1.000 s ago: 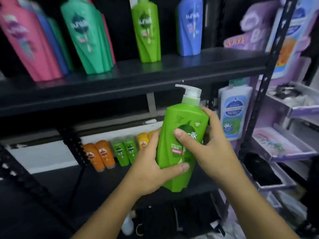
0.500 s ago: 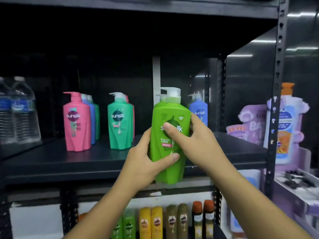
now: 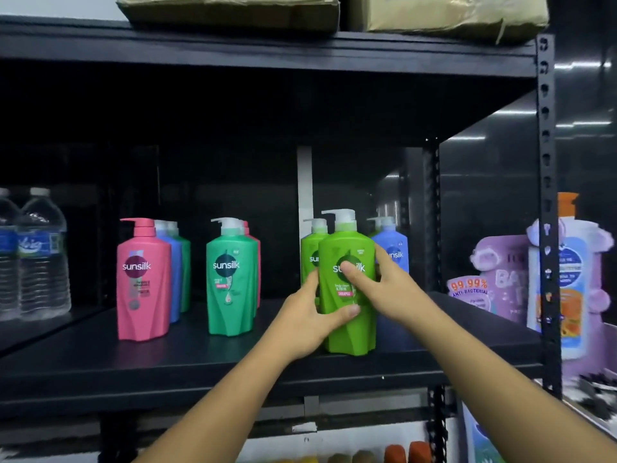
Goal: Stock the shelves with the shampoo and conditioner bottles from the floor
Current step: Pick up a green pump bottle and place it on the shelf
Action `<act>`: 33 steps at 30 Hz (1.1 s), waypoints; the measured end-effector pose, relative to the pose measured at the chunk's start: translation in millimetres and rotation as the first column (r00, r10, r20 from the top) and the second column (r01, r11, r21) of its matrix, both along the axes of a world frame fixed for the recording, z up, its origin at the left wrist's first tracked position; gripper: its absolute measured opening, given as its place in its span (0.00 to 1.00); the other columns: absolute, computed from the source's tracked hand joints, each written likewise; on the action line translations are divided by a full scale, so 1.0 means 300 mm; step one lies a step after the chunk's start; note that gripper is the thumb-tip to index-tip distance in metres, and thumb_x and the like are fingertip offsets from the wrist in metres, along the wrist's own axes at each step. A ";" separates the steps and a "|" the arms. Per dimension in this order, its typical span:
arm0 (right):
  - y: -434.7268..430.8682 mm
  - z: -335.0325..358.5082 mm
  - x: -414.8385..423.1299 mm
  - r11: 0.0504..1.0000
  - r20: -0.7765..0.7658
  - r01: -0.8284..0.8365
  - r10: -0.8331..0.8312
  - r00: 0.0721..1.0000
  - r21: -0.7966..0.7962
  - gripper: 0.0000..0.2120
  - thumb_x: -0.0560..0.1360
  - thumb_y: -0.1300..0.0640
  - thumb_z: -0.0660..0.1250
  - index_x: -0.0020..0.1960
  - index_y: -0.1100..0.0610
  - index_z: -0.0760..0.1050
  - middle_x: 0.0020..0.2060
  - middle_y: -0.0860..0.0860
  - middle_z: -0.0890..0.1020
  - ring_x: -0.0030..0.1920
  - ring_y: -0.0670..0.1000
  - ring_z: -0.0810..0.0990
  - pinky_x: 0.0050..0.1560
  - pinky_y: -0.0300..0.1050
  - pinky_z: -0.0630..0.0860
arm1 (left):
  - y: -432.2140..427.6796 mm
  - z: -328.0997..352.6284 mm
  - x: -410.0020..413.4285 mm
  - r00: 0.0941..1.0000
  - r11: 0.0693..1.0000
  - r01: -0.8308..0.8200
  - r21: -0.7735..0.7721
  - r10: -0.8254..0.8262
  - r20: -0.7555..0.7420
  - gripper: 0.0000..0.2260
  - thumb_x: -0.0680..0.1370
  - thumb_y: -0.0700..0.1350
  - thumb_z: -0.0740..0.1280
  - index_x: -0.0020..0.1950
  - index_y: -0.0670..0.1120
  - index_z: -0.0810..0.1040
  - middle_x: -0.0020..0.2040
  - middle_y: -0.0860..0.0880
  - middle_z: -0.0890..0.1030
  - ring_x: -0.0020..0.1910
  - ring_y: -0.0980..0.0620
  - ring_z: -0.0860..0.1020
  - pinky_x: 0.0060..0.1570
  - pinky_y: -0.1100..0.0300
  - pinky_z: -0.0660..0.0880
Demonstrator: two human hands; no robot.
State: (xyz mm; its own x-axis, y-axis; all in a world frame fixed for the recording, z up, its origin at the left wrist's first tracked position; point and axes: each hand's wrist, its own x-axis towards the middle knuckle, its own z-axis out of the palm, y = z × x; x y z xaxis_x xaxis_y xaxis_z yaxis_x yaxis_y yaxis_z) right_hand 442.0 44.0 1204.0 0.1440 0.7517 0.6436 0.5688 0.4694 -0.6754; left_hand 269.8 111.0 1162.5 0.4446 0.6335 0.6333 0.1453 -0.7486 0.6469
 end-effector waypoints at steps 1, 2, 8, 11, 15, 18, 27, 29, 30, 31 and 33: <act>0.016 -0.017 0.019 0.999 -0.029 -0.016 0.016 0.999 -0.028 0.22 0.75 0.38 0.70 0.66 0.44 0.72 0.54 0.39 0.83 0.53 0.37 0.81 0.57 0.38 0.77 | 0.018 -0.005 0.016 1.000 1.000 0.012 -0.018 -0.012 -0.008 0.34 0.70 0.62 0.77 0.73 0.64 0.68 0.62 0.61 0.83 0.59 0.58 0.82 0.64 0.49 0.78; 0.032 -0.036 0.039 0.998 -0.044 -0.025 0.023 0.999 -0.055 0.23 0.75 0.38 0.71 0.66 0.45 0.72 0.54 0.39 0.83 0.53 0.36 0.81 0.56 0.37 0.77 | 0.035 -0.010 0.031 0.999 0.999 0.026 -0.030 -0.026 -0.022 0.35 0.70 0.62 0.77 0.74 0.64 0.67 0.63 0.60 0.82 0.61 0.57 0.82 0.64 0.48 0.78; 0.116 -0.145 0.153 0.988 -0.067 -0.027 0.017 0.998 -0.155 0.28 0.69 0.30 0.71 0.65 0.41 0.73 0.56 0.37 0.84 0.56 0.39 0.82 0.64 0.49 0.78 | 0.173 0.000 0.107 0.975 0.997 -0.005 -0.075 -0.012 -0.222 0.34 0.74 0.58 0.75 0.76 0.57 0.65 0.69 0.58 0.77 0.67 0.58 0.75 0.69 0.49 0.74; 0.151 -0.162 0.207 0.986 -0.078 0.014 -0.027 0.997 -0.168 0.25 0.72 0.33 0.71 0.65 0.40 0.73 0.55 0.38 0.84 0.56 0.41 0.82 0.63 0.50 0.78 | 0.261 -0.002 0.159 0.940 0.994 -0.040 -0.105 0.001 -0.342 0.35 0.66 0.67 0.72 0.70 0.58 0.67 0.68 0.54 0.79 0.66 0.53 0.78 0.65 0.46 0.77; 0.165 -0.162 0.252 0.976 -0.086 0.066 -0.085 0.993 -0.208 0.21 0.76 0.39 0.70 0.66 0.43 0.73 0.56 0.40 0.84 0.55 0.43 0.82 0.62 0.48 0.77 | 0.292 0.008 0.231 0.899 0.993 -0.091 -0.073 0.050 -0.435 0.33 0.67 0.67 0.71 0.67 0.55 0.68 0.64 0.52 0.81 0.62 0.51 0.80 0.64 0.46 0.78; 0.173 -0.147 0.293 0.962 -0.044 0.120 -0.135 0.990 -0.244 0.19 0.79 0.41 0.67 0.66 0.46 0.71 0.57 0.42 0.82 0.57 0.45 0.80 0.59 0.44 0.75 | 0.255 0.047 0.280 0.855 0.992 -0.124 0.020 0.117 -0.505 0.27 0.77 0.59 0.71 0.70 0.48 0.67 0.64 0.49 0.81 0.63 0.48 0.79 0.65 0.48 0.76; 0.242 -0.181 0.455 0.949 -0.151 0.199 -0.241 0.959 -0.246 0.17 0.77 0.44 0.70 0.62 0.50 0.76 0.54 0.47 0.84 0.54 0.49 0.83 0.62 0.55 0.78 | 0.259 0.067 0.456 0.820 0.984 -0.157 0.090 0.180 -0.544 0.26 0.79 0.55 0.71 0.71 0.45 0.68 0.64 0.45 0.80 0.62 0.45 0.79 0.61 0.53 0.75; 0.243 -0.187 0.458 0.939 -0.137 0.227 -0.268 0.954 -0.259 0.15 0.78 0.48 0.70 0.64 0.50 0.75 0.55 0.47 0.83 0.55 0.49 0.82 0.63 0.54 0.78 | 0.271 0.057 0.474 0.831 0.984 -0.160 0.082 0.179 -0.527 0.25 0.79 0.55 0.71 0.70 0.45 0.69 0.63 0.46 0.80 0.61 0.46 0.79 0.63 0.52 0.75; 0.245 -0.190 0.460 0.934 -0.123 0.234 -0.275 0.954 -0.269 0.16 0.78 0.51 0.70 0.65 0.50 0.74 0.56 0.47 0.83 0.56 0.49 0.81 0.63 0.53 0.78 | 0.275 0.048 0.479 0.838 0.985 -0.157 0.076 0.173 -0.518 0.24 0.79 0.55 0.71 0.70 0.46 0.69 0.64 0.47 0.81 0.61 0.47 0.79 0.64 0.52 0.75; 0.246 -0.192 0.460 0.931 -0.109 0.239 -0.277 0.955 -0.276 0.17 0.78 0.53 0.71 0.65 0.50 0.73 0.56 0.47 0.83 0.56 0.49 0.81 0.63 0.53 0.78 | 0.280 0.040 0.482 0.844 0.986 -0.151 0.070 0.166 -0.510 0.23 0.80 0.54 0.71 0.71 0.46 0.70 0.64 0.47 0.81 0.61 0.48 0.79 0.64 0.52 0.75; 0.255 -0.197 0.466 0.924 -0.073 0.256 -0.287 0.955 -0.283 0.20 0.76 0.54 0.72 0.66 0.49 0.73 0.57 0.47 0.82 0.57 0.50 0.81 0.63 0.53 0.77 | 0.286 0.025 0.484 0.852 0.988 -0.140 0.061 0.151 -0.502 0.21 0.80 0.52 0.70 0.70 0.47 0.71 0.65 0.48 0.81 0.60 0.49 0.80 0.65 0.52 0.75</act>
State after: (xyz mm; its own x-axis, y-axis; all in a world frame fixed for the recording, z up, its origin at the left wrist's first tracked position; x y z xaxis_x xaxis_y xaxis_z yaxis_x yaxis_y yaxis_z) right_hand 581.6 120.6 1144.9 0.4252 0.8157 0.3922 0.5633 0.1006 -0.8201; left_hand 414.9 196.9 1170.1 0.6098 0.7052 0.3616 0.5553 -0.7058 0.4399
